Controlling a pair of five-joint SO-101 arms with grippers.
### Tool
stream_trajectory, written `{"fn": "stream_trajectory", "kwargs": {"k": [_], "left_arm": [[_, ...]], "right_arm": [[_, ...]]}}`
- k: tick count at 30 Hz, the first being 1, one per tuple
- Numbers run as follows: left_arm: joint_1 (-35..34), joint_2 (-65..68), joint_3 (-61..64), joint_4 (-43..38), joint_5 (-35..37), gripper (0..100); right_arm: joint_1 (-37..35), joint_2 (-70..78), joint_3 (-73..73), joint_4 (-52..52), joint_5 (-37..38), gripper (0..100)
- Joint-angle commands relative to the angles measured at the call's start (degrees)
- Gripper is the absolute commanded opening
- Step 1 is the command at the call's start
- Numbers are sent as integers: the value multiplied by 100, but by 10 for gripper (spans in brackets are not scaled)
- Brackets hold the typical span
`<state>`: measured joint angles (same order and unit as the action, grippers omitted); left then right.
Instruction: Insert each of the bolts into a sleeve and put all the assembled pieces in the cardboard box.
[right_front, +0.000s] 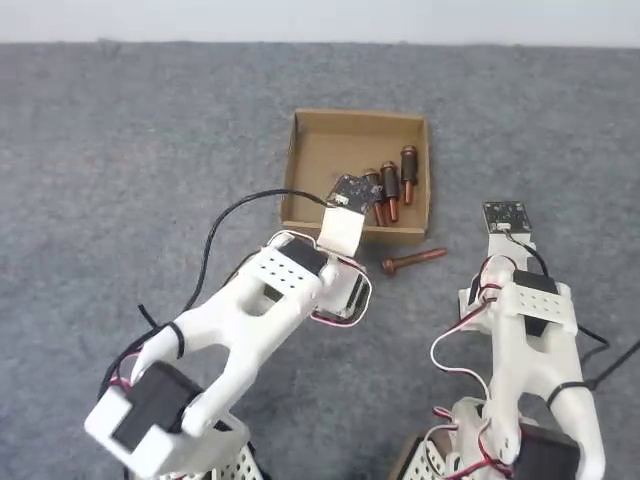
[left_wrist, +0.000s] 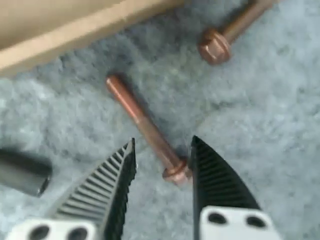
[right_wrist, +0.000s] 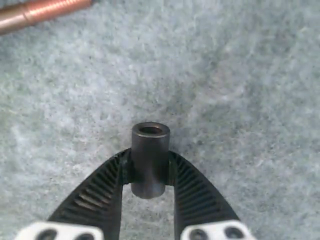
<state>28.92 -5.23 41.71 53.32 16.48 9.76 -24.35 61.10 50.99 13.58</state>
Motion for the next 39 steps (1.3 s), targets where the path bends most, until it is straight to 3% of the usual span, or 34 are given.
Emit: {"fn": "stream_trajectory", "kwargs": {"k": [1,5,16,19,21,28,32,35,39], "left_arm": [[-387,114,-268,-651,308,155],[-527,519,-330,-967,554,134],[-510,1873,-1789,457,545,130],[-316,2127,-2018,765,422,62],[-167,2171,-2088,809,-44,4],[141,1881,-2088,1134,-1582,11],[334,1371,-2000,1380,-3015,12],[607,1073,-1727,1380,-3710,16],[1029,1002,-1314,1380,-4009,141]], "right_arm": [[92,-259,-35,-92,79,7],[92,-259,-35,-92,185,7],[84,-259,-26,-92,334,7],[84,-259,-26,-92,334,7],[84,-259,-26,-92,334,7],[84,-259,-26,-92,334,7],[84,-259,-26,-92,334,7],[84,-259,-26,-92,334,7],[84,-259,-26,-92,334,7]]}}
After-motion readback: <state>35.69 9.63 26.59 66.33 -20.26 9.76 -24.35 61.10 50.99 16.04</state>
